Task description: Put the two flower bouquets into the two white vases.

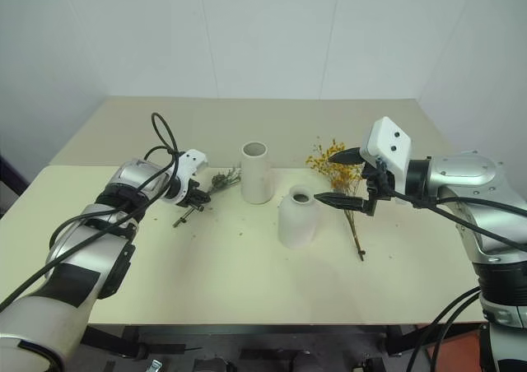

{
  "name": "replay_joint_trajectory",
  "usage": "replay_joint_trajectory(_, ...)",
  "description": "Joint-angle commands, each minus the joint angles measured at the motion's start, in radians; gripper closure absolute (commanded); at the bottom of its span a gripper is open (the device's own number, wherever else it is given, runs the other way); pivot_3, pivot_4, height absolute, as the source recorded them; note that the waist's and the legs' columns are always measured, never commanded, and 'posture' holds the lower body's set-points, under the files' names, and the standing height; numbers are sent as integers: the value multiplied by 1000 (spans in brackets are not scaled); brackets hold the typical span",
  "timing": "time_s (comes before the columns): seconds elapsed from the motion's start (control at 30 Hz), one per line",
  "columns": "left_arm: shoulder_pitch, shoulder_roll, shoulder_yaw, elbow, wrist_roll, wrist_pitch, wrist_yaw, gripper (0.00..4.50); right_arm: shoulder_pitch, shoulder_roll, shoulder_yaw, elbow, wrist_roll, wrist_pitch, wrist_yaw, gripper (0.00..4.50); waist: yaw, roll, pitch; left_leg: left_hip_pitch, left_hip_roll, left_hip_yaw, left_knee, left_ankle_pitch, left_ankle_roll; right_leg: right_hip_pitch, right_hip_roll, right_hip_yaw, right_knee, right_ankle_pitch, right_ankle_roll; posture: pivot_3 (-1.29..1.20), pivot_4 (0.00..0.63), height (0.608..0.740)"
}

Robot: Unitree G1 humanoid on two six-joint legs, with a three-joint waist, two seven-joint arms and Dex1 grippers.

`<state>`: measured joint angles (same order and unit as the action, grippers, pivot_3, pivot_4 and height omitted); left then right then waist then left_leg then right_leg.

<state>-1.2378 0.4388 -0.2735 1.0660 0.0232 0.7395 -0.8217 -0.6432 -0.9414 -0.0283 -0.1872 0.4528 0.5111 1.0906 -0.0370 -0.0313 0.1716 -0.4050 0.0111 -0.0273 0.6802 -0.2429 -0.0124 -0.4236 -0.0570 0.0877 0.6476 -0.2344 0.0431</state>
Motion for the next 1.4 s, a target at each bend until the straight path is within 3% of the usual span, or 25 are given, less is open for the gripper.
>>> replay_joint_trajectory(0.03, -42, 19, 55, -15, 12, -32, 70, 4478, 3, -5, -52, -31, 15, 7, -16, 0, 0, 0, 0, 0, 0, 0, 0, 0, 0, 0, 0, 0, 0, 0, 0, 0, 150, 740)
replay_joint_trajectory(0.3, -74, 36, 213, -55, -7, -26, 319, 4478, 19, -5, -64, -39, 18, 9, -30, 0, 0, 0, 0, 0, 0, 0, 0, 0, 0, 0, 0, 0, 0, 0, 0, 0, 150, 740)
replay_joint_trajectory(0.4, -97, 17, 330, -65, -61, -93, 448, 4478, 26, -5, -67, -43, 18, 12, -37, 0, 1, 0, 0, 0, 0, -1, 0, 0, 0, -1, 0, 0, 0, 0, 0, 0, 150, 740)
replay_joint_trajectory(0.53, -113, -38, 431, -100, -133, -202, 502, 4478, 37, -2, -72, -55, 19, 18, -45, 0, 11, 0, 0, -1, 0, -1, 0, 0, 0, -1, -1, 0, 0, 0, 0, 0, 150, 740)
replay_joint_trajectory(0.9, -44, -186, 527, -242, -321, -593, 233, 4478, 45, 31, -69, -92, 30, 103, -130, 0, 19, 0, 0, 0, -1, 0, 0, 0, 0, -1, -2, 0, 0, 1, 0, 0, 150, 740)
replay_joint_trajectory(1.2, -56, -232, 545, -161, -383, -699, 103, 4478, -195, 117, 8, 68, 20, 360, -240, 0, 16, 0, 0, 0, -1, 0, 0, 0, 0, 0, -2, 0, 0, 1, 0, 0, 150, 740)
replay_joint_trajectory(1.4, -88, -255, 566, -113, -412, -719, 85, 4478, -319, 182, 68, 240, -24, 392, -249, 0, 18, 0, 0, -1, -1, 0, 0, 0, 0, -1, -2, 0, 0, 1, 0, 0, 150, 740)
